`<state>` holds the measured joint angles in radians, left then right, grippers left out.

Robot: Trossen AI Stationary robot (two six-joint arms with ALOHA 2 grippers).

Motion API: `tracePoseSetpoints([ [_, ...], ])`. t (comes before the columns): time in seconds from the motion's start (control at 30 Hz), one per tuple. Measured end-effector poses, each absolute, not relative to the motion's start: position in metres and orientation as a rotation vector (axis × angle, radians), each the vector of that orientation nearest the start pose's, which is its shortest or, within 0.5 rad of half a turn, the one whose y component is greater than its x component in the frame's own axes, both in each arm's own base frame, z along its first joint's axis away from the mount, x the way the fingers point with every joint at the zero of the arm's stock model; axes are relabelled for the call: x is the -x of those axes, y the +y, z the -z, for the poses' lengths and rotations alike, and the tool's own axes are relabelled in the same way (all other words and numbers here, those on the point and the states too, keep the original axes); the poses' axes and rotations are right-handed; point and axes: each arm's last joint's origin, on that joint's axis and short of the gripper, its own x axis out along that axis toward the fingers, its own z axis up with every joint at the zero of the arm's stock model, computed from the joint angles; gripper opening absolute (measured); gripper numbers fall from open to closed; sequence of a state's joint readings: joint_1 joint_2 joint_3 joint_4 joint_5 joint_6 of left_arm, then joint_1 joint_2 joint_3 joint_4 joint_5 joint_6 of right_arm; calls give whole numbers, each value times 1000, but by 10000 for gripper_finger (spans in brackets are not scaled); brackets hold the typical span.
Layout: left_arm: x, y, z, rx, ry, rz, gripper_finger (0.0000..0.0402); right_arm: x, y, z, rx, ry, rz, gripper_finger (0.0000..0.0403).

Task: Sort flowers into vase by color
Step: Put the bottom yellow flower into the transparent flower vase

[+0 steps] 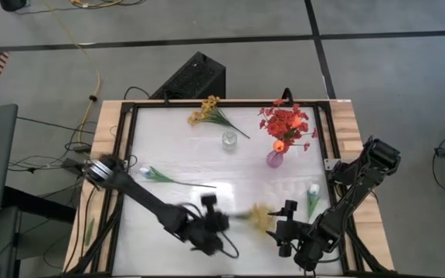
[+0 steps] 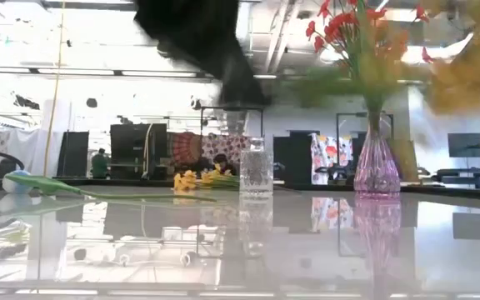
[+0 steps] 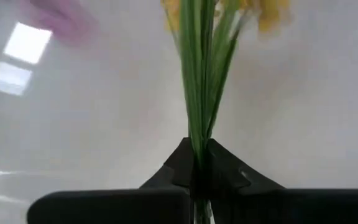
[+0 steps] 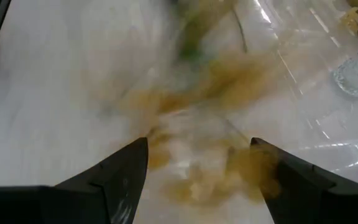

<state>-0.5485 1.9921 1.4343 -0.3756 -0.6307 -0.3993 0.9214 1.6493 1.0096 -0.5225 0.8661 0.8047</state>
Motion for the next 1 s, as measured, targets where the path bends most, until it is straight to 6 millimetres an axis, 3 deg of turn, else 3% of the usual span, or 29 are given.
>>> tracePoseSetpoints([
  [0.1,-355,-181,-232,-236,595,-442,3,-202,233,-189,140,665,225,306],
  [0.27,-340,-108,-262,-147,461,-588,1,-201,233,-189,143,668,223,306],
  [0.33,-335,-73,-265,-53,395,-550,1,-201,233,-189,142,669,222,306],
  [0.43,-325,-26,-252,91,281,-488,1,-200,234,-189,143,669,216,306],
  [0.6,-299,33,-244,287,-98,-569,0,-197,237,-189,142,669,201,306],
  [0.8,-288,68,-233,367,-353,-644,0,-197,236,-189,149,672,204,306],
  [1.0,-318,83,-221,270,-406,-624,0,-199,234,-189,172,679,210,306],
])
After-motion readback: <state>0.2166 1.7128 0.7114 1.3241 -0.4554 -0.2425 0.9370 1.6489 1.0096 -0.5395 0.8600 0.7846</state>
